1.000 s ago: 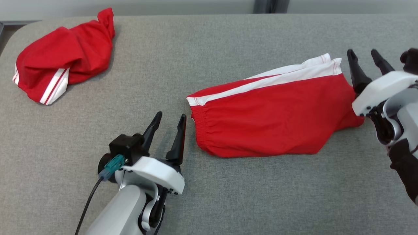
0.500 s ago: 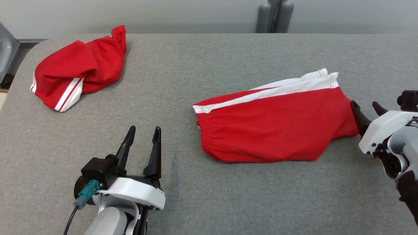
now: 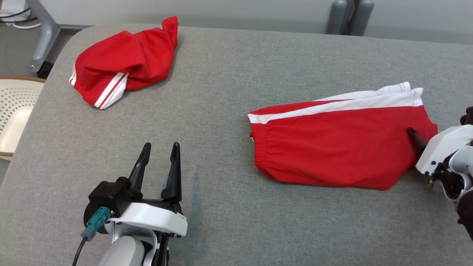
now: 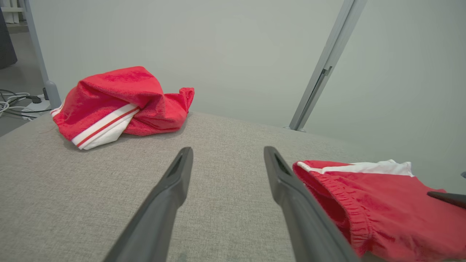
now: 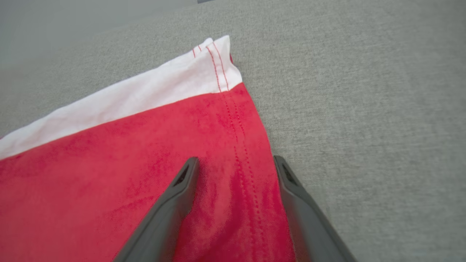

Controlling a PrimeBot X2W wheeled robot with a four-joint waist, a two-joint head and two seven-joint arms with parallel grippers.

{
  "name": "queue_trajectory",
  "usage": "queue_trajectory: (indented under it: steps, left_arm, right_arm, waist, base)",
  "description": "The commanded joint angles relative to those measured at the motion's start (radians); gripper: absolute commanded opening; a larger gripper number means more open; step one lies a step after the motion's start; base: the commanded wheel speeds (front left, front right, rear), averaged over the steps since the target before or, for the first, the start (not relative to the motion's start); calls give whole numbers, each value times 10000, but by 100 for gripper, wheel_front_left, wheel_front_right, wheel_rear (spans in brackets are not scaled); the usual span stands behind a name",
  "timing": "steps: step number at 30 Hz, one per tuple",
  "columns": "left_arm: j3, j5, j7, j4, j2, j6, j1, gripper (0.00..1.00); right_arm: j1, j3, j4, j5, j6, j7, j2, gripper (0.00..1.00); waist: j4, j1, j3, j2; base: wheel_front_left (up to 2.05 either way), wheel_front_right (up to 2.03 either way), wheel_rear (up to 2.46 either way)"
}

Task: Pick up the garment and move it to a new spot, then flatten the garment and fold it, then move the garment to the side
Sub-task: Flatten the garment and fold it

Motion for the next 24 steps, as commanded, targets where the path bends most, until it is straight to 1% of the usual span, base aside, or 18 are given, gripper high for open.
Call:
queue_trajectory:
  steps: [1,8,9,10,11,13,15,20,24]
  left_arm:
    - [63,34,-3,17,38,-67,99,100]
    - [317,218,-3,85,-169,-241,131,100]
    - [352,247,-3,99,-187,-274,141,100]
    - [378,284,-3,112,-211,-296,145,100]
    - [406,307,-3,125,-238,-323,145,100]
    - [465,356,-3,148,-275,-340,138,100]
    - [525,388,-3,161,-317,-367,136,100]
    - [647,529,-3,170,-416,-447,145,100]
    - [751,640,-3,129,-463,-534,156,100]
  right_arm:
    - [-66,6,66,34,3,78,-24,100]
    - [-182,311,528,-39,5,1195,253,100]
    - [-192,351,547,-42,6,1319,304,79]
    - [-209,379,561,-28,12,1420,332,48]
    - [-226,422,579,-48,14,1515,337,40]
    - [-248,480,614,-89,12,1552,307,16]
    - [-278,520,674,-142,11,1483,255,0]
    - [-224,461,677,-62,-2,1089,109,0]
    - [-61,301,223,232,-2,715,-28,0]
  waist:
    - [71,0,35,0]
    - [295,0,81,0]
    - [311,0,82,0]
    - [325,0,82,0]
    - [338,0,81,0]
    - [347,0,76,0]
    - [335,0,68,0]
    - [195,0,48,0]
    - [-44,0,-12,0]
  base:
    - [0,0,0]
    - [0,0,0]
    - [0,0,0]
    - [0,0,0]
    - [0,0,0]
    - [0,0,0]
    - [0,0,0]
    - [0,0,0]
    - [0,0,0]
